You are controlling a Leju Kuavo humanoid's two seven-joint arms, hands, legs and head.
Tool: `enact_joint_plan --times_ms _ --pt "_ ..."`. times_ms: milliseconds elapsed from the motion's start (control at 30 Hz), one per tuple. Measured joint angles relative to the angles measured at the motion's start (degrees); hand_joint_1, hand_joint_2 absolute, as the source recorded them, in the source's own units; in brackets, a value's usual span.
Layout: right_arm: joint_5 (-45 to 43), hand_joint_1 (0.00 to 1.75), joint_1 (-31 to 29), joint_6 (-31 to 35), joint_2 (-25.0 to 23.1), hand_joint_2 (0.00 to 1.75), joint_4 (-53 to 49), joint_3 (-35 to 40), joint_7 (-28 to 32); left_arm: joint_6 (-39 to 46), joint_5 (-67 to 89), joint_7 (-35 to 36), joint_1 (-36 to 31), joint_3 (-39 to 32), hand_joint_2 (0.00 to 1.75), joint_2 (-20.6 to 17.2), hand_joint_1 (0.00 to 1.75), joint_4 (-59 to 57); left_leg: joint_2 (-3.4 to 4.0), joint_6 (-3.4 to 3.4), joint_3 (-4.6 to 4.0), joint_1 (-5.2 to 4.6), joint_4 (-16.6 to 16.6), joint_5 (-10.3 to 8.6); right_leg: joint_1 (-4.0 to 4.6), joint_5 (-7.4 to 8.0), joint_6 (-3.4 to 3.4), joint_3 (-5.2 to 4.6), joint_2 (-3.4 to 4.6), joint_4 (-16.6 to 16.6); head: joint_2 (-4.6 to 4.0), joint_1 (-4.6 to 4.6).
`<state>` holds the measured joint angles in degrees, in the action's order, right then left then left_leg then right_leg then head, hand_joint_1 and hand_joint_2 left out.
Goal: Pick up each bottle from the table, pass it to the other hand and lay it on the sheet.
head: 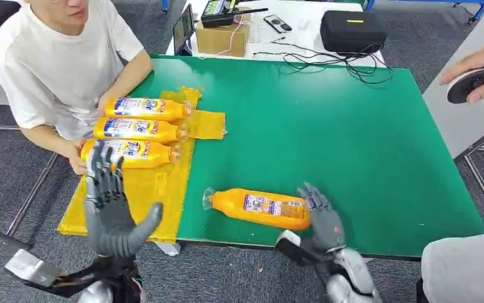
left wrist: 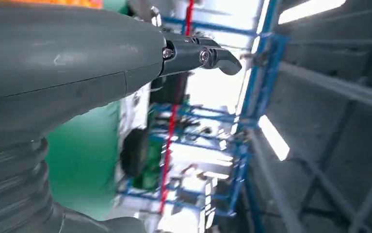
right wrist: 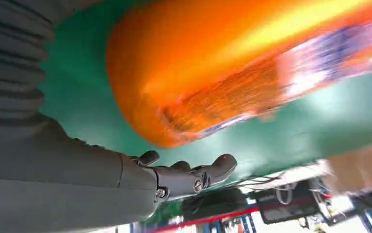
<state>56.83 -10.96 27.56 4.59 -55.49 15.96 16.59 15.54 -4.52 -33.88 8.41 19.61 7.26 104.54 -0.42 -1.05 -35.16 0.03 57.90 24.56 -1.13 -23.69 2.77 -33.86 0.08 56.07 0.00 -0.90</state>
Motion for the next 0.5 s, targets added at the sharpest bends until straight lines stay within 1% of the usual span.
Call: enact_joint_plan --times_ms 67,200,333,367,400,500 --pt "2.1 0.00 -3.7 0.0 0.6 1.75 4.2 0.2 -1.1 0.3 -0.3 0.5 0.1 0.7 1.75 0.1 0.00 -0.8 0.02 -0.01 0.00 -0.03 0.0 -0.01 -0.02 0.04 0.05 0.00 0.01 0.0 0.00 0.00" --pt "6.0 0.00 -8.5 -1.2 0.2 1.75 9.7 1.9 -5.6 0.3 -2.3 3.0 0.1 0.9 1.75 0.5 0.00 -1.7 0.06 0.01 0.01 0.00 0.0 -0.02 0.02 0.05 0.05 0.00 0.01 0.0 0.00 -0.02" --pt "10.8 0.00 -14.5 -7.0 -1.8 1.75 14.2 5.3 -14.0 -1.9 -5.6 8.4 0.1 1.0 1.75 1.1 0.00 -2.8 0.24 0.02 0.12 0.07 0.0 -0.01 0.11 0.06 0.04 0.00 0.15 0.0 0.00 -0.02" --pt "11.6 0.00 -15.8 -7.4 -2.4 1.75 14.9 6.1 -15.3 -2.3 -6.0 9.1 0.1 0.9 1.75 1.2 0.00 -2.9 0.25 0.02 0.13 0.08 0.0 -0.01 0.11 0.05 0.03 0.00 0.15 0.0 0.00 -0.04" --pt "12.3 0.00 -16.9 -7.8 -3.0 1.75 15.6 7.0 -16.3 -2.8 -6.9 9.7 0.1 0.9 1.75 1.4 0.00 -3.1 0.23 0.04 0.13 0.09 0.0 -0.02 0.12 0.05 0.03 0.01 0.14 0.0 0.00 -0.02" --pt "12.6 0.00 -18.8 -8.7 -4.6 1.75 17.1 9.0 -16.8 -3.5 -8.3 11.1 0.1 0.9 1.75 1.8 0.00 -3.5 0.15 0.03 0.11 0.09 0.0 -0.04 0.11 0.05 0.02 0.04 0.12 0.0 0.00 0.00"
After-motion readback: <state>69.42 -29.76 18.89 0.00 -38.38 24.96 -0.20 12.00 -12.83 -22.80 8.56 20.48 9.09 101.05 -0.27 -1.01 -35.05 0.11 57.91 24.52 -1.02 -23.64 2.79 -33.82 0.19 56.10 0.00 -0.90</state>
